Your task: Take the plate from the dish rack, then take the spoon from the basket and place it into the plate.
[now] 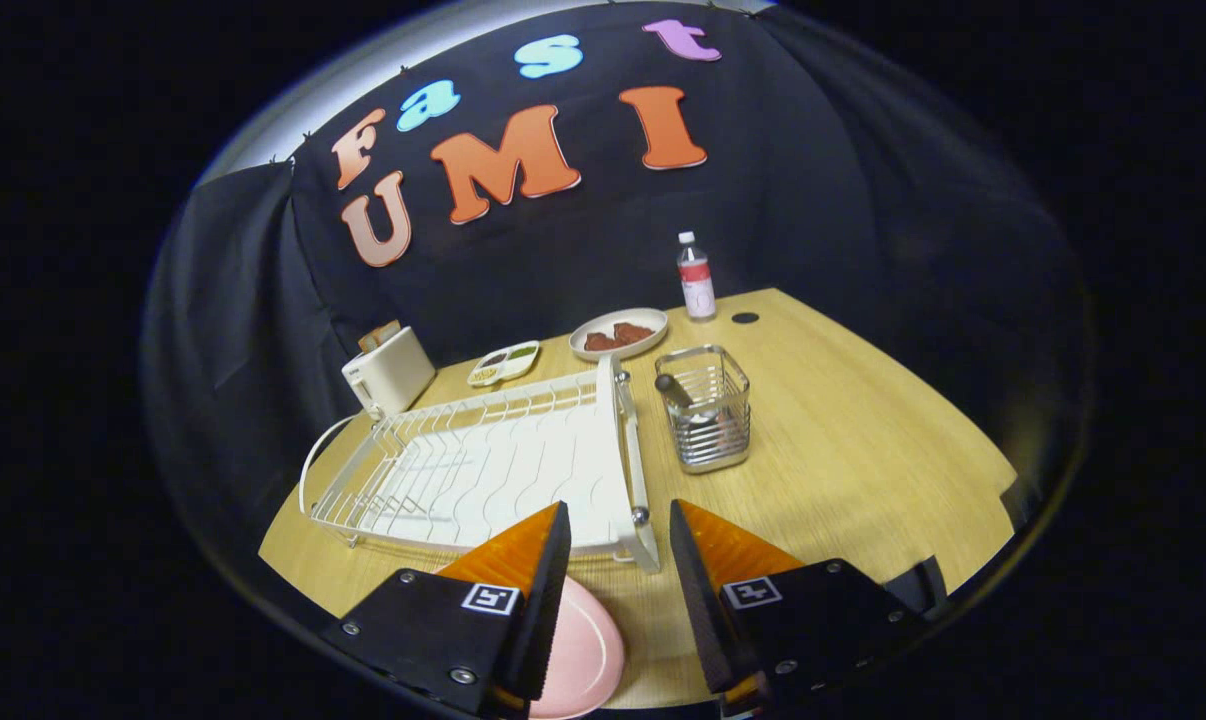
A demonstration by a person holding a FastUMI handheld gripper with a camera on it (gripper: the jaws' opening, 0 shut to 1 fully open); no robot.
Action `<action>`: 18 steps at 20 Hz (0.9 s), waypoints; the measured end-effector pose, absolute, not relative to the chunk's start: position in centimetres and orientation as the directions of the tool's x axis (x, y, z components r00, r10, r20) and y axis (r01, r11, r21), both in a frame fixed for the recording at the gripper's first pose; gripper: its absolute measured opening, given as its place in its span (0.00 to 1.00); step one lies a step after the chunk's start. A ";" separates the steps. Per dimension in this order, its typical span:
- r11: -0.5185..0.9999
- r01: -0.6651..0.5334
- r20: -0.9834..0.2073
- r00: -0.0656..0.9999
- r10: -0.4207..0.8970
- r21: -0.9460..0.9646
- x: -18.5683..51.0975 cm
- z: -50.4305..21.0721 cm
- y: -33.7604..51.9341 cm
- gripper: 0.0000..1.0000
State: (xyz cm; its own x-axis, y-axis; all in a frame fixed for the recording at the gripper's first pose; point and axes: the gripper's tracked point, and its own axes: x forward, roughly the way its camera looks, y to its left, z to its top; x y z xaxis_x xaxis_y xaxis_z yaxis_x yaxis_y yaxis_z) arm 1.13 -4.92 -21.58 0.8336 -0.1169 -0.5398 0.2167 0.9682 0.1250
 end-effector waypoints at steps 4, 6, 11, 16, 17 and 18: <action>0.967 0.251 -0.461 0.865 -0.200 0.051 3.7 -20.5 -7.5 0.61; 0.965 0.258 -0.445 0.870 -0.213 0.041 4.8 -20.7 -8.0 0.57; 0.967 0.255 -0.430 0.874 -0.228 0.003 7.5 -22.8 -9.4 0.52; 0.966 0.252 -0.371 0.892 -0.258 -0.065 10.2 -23.8 -10.7 0.42; 0.967 0.245 -0.353 0.900 -0.254 -0.072 10.7 -23.6 -10.7 0.38; 0.967 0.241 -0.338 0.906 -0.253 -0.079 11.2 -23.5 -10.6 0.34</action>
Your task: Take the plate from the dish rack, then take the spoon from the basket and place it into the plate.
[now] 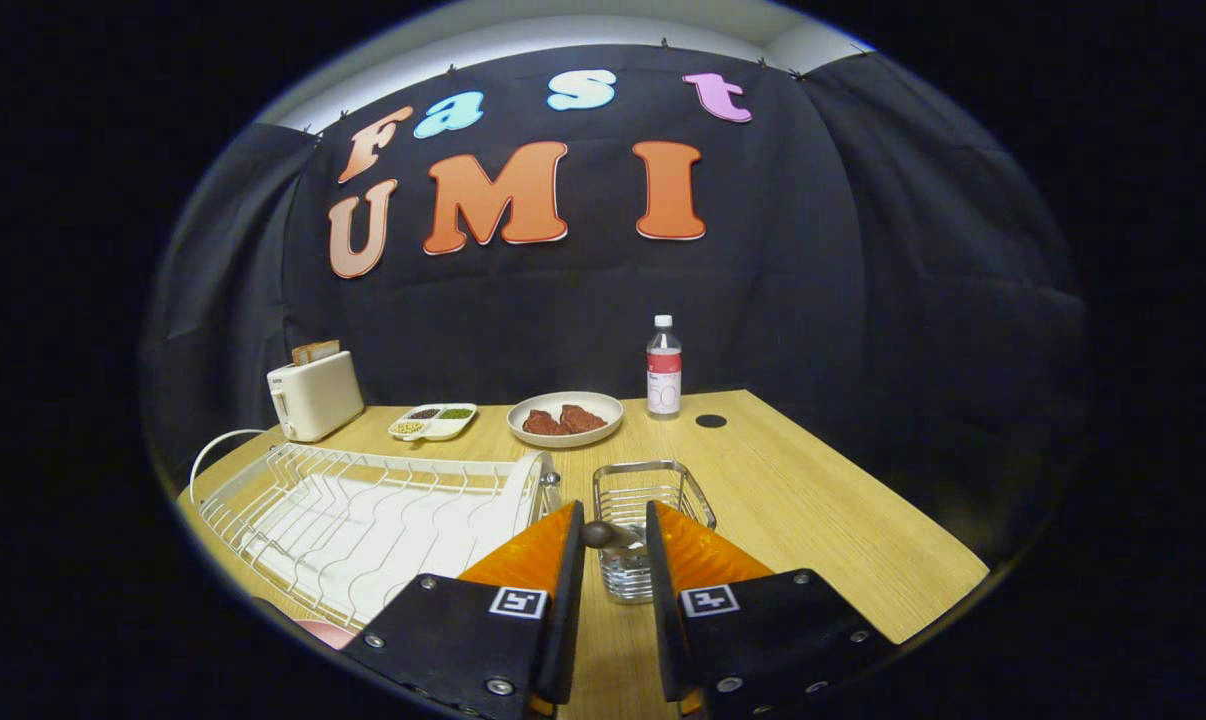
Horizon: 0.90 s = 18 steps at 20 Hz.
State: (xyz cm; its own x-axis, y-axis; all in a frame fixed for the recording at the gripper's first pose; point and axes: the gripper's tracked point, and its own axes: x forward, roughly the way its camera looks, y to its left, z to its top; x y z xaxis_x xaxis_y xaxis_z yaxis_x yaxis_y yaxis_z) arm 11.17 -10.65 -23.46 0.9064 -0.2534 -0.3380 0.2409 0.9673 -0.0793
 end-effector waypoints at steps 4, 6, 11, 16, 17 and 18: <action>0.956 0.261 -0.310 0.906 -0.290 -0.132 12.6 -23.6 -11.0 0.19; 0.951 0.274 -0.285 0.908 -0.306 -0.146 12.8 -22.7 -11.4 0.17; 0.950 0.272 -0.234 0.924 -0.303 -0.154 12.9 -18.6 -10.9 0.14; 0.943 0.288 -0.132 0.941 -0.311 -0.166 11.8 -12.9 -10.1 0.12; 0.943 0.286 -0.116 0.945 -0.307 -0.168 11.4 -11.9 -9.7 0.13; 0.945 0.280 -0.106 0.948 -0.300 -0.167 11.0 -10.9 -9.2 0.13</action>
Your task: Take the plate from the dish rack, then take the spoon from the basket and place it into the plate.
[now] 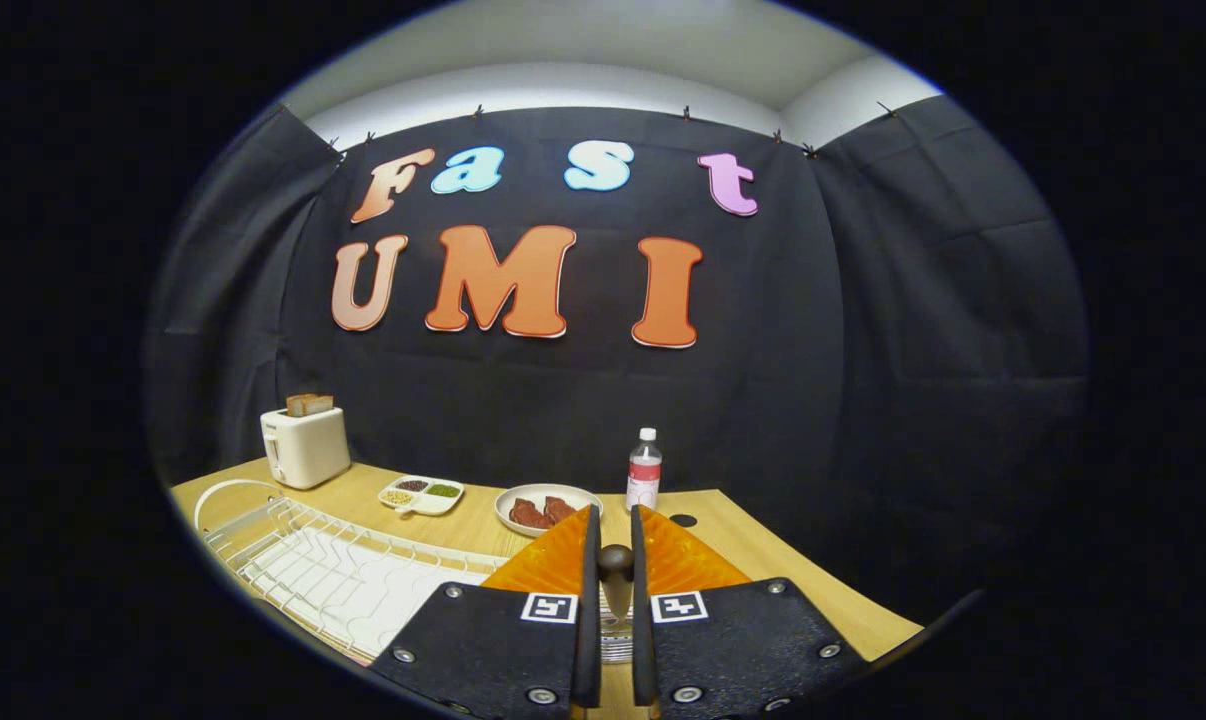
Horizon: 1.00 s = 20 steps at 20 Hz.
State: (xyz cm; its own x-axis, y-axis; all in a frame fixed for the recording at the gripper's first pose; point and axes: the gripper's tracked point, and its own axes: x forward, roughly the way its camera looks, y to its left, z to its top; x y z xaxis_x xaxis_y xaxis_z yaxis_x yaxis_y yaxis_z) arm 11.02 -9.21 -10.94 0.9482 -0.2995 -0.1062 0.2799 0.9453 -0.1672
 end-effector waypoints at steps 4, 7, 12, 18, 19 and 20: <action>0.960 0.233 -0.082 0.966 -0.247 -0.153 9.3 -8.2 -6.8 0.13; 0.970 0.190 -0.081 0.976 -0.203 -0.149 8.0 -7.1 -4.7 0.13; 0.994 0.062 -0.133 0.988 -0.074 -0.093 5.8 -8.2 0.6 0.12; 0.995 -0.081 -0.214 0.975 0.068 -0.050 4.0 -12.2 6.4 0.13; 0.995 -0.092 -0.225 0.971 0.079 -0.049 3.8 -12.9 7.0 0.13; 0.994 -0.104 -0.236 0.967 0.091 -0.044 3.5 -13.6 7.6 0.13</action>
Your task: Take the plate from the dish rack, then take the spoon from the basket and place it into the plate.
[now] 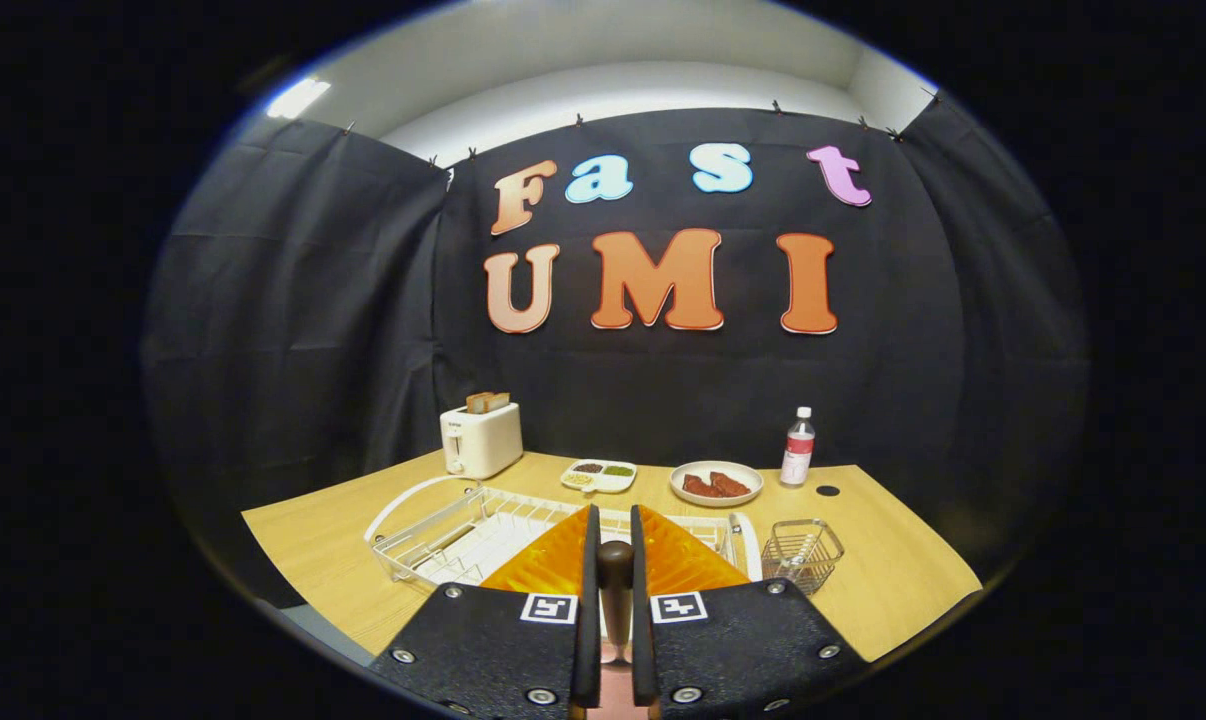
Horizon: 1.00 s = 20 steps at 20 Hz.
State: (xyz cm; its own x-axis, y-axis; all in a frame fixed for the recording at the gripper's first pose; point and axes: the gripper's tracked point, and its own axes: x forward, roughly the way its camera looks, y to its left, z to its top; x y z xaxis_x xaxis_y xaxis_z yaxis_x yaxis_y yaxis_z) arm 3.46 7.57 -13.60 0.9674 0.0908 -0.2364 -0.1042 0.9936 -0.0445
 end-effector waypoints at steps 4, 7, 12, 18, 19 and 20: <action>0.991 -0.132 -0.283 0.951 0.123 -0.012 2.2 -16.3 9.1 0.13; 0.992 -0.126 -0.308 0.944 0.118 -0.006 1.2 -17.9 8.8 0.12; 0.992 -0.122 -0.279 0.952 0.125 0.029 -0.7 -17.6 8.0 0.13; 0.989 -0.115 -0.271 0.953 0.137 0.094 -4.1 -17.9 6.1 0.13; 0.988 -0.110 -0.271 0.953 0.135 0.106 -4.6 -18.0 5.7 0.13; 0.987 -0.107 -0.277 0.951 0.137 0.119 -5.1 -18.4 5.3 0.13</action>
